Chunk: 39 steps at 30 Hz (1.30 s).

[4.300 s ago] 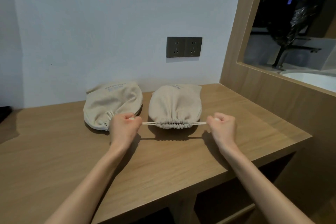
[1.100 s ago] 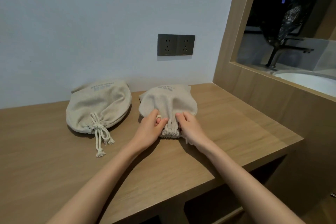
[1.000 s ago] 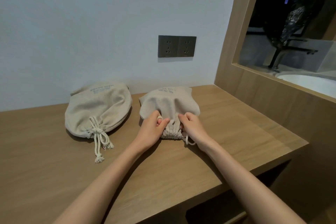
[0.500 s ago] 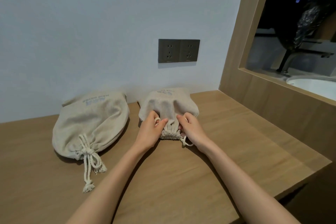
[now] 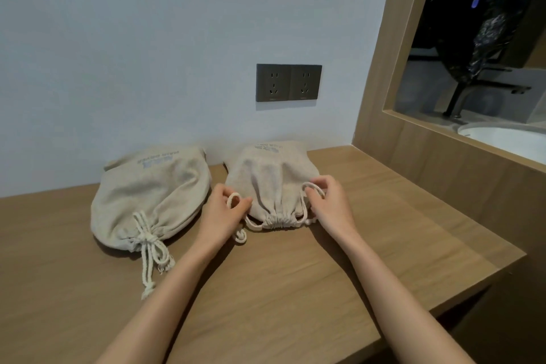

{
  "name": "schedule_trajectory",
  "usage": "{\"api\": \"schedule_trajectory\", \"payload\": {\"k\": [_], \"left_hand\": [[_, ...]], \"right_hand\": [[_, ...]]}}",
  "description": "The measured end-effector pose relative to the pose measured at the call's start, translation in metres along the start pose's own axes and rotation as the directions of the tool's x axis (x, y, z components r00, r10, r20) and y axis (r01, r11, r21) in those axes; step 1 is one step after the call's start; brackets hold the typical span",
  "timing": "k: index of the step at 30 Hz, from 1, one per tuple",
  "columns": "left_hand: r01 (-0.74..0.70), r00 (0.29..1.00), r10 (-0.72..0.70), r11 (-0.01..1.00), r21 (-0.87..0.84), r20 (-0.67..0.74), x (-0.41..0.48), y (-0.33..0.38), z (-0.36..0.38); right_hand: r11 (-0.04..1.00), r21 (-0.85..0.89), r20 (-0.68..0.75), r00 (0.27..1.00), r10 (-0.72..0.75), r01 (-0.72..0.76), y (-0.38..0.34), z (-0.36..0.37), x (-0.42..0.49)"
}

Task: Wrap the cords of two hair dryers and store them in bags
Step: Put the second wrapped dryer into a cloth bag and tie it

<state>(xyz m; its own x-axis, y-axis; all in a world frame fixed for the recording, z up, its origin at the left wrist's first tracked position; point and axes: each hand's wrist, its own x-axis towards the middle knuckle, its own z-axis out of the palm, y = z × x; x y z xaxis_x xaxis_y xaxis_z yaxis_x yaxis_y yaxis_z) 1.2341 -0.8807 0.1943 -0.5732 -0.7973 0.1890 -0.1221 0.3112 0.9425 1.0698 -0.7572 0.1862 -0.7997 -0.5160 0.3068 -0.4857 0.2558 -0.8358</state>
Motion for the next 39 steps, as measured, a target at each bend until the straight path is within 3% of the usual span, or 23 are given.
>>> {"api": "schedule_trajectory", "payload": {"k": [2,5,10,15,20,23,27,30,33,36,39], "left_hand": [[-0.085,0.986,0.105,0.985,0.152,-0.126,-0.004,-0.001,-0.003],[-0.213,0.92,0.332,0.869,0.448,-0.208,-0.009,0.002,-0.005],[-0.387,0.85,0.52,0.725,0.57,-0.084,-0.019,0.02,-0.003],[-0.305,0.94,0.332,0.703,0.643,0.082,-0.026,0.02,0.002],[-0.089,0.988,-0.008,0.79,0.607,0.155,-0.02,0.015,-0.001],[0.028,0.973,-0.157,0.808,0.589,0.169,-0.014,0.015,-0.009],[0.184,0.926,-0.321,0.844,0.504,0.2,-0.002,0.007,-0.012],[0.225,0.906,-0.342,0.889,0.398,0.251,-0.001,0.007,-0.009],[0.258,0.923,-0.292,0.953,0.158,0.252,-0.004,0.011,-0.009],[0.257,0.933,-0.248,0.966,-0.002,0.26,0.001,0.009,-0.012],[0.319,0.913,-0.284,0.945,-0.078,0.292,0.002,0.012,-0.016]], "right_hand": [[0.974,-0.214,-0.097,0.991,-0.092,0.07,0.003,-0.006,-0.003],[0.911,-0.38,-0.221,0.941,-0.256,0.159,-0.002,-0.011,-0.012],[0.835,-0.452,-0.093,0.915,-0.393,0.313,-0.006,-0.016,-0.024],[0.819,-0.543,0.045,0.981,-0.191,0.184,0.0,-0.017,-0.028],[0.921,-0.389,0.05,0.999,-0.003,0.023,-0.005,-0.017,-0.028],[0.943,-0.332,0.052,0.998,0.042,-0.022,-0.008,-0.018,-0.031],[0.99,-0.094,0.099,0.989,0.11,-0.101,-0.01,-0.021,-0.031],[0.992,0.054,0.117,0.987,0.105,-0.112,-0.012,-0.02,-0.03],[0.964,0.24,0.105,0.99,0.089,-0.112,-0.021,-0.022,-0.031],[0.82,0.518,0.179,0.969,0.173,-0.242,-0.03,-0.025,-0.031],[0.726,0.631,0.193,0.962,0.195,-0.274,-0.038,-0.029,-0.027]]}}
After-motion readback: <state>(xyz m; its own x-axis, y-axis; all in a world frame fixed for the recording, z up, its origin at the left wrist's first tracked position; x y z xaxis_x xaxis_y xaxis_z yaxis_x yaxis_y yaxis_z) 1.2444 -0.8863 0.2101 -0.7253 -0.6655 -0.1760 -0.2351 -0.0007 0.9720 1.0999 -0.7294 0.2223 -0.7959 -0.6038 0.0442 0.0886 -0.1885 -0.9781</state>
